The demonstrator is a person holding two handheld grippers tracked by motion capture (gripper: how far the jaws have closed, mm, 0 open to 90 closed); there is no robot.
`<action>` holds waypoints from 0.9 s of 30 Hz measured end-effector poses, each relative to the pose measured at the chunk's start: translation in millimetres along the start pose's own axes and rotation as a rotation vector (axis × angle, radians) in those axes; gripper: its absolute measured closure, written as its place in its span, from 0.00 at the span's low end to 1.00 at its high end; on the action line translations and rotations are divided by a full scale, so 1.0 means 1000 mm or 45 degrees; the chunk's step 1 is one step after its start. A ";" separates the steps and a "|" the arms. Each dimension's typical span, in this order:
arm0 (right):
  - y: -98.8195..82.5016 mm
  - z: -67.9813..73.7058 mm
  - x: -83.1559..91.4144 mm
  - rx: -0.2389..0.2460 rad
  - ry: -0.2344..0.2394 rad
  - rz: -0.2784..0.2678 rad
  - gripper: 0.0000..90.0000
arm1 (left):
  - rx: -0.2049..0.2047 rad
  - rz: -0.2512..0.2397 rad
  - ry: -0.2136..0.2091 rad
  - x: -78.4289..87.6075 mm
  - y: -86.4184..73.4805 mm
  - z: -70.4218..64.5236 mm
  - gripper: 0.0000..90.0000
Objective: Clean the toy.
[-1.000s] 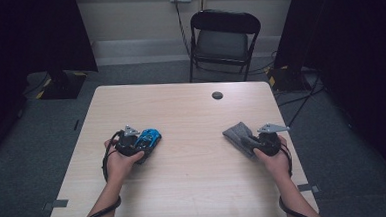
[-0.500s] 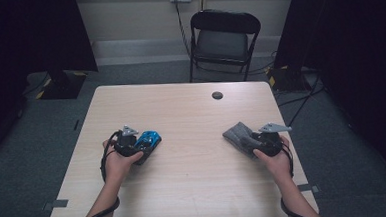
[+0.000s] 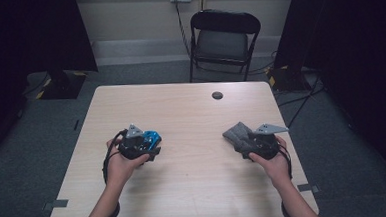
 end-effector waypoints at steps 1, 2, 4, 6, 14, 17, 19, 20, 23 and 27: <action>0.000 0.002 0.000 0.003 0.001 0.003 0.23 | -0.003 0.000 -0.014 0.001 0.000 -0.003 0.25; 0.000 0.004 0.001 0.000 0.010 0.004 0.22 | -0.004 -0.002 -0.020 0.001 0.000 -0.006 0.24; 0.000 0.008 0.002 0.004 0.021 -0.002 0.22 | -0.011 -0.001 -0.031 0.002 0.000 -0.011 0.23; 0.000 0.012 0.003 0.005 0.037 0.002 0.22 | -0.016 -0.004 -0.033 0.002 -0.001 -0.016 0.23; 0.002 0.039 0.006 0.034 0.118 -0.015 0.19 | -0.061 -0.006 -0.060 0.000 -0.008 -0.040 0.22; 0.000 0.054 0.005 0.071 0.151 -0.011 0.19 | -0.103 -0.008 -0.079 -0.001 -0.012 -0.052 0.22; -0.001 0.062 0.004 0.083 0.168 -0.005 0.19 | -0.134 -0.004 -0.084 -0.002 -0.015 -0.059 0.22; -0.002 0.066 0.003 0.086 0.182 -0.005 0.19 | -0.145 0.001 -0.088 -0.003 -0.017 -0.063 0.22; -0.009 0.081 0.001 0.093 0.234 0.014 0.17 | -0.183 0.000 -0.115 -0.005 -0.023 -0.075 0.22; -0.023 0.100 -0.005 0.126 0.283 0.063 0.16 | -0.209 0.021 -0.152 -0.010 -0.033 -0.087 0.22</action>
Point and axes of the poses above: each handheld gripper's, and its own axes: x roughly backward along the jaws, y roughly out of its top, z roughly to its left, the point moved 5 cm from there along -x, roughly forward along the jaws, and after that the axes turned 2 degrees about x, right-handed, at the moved point
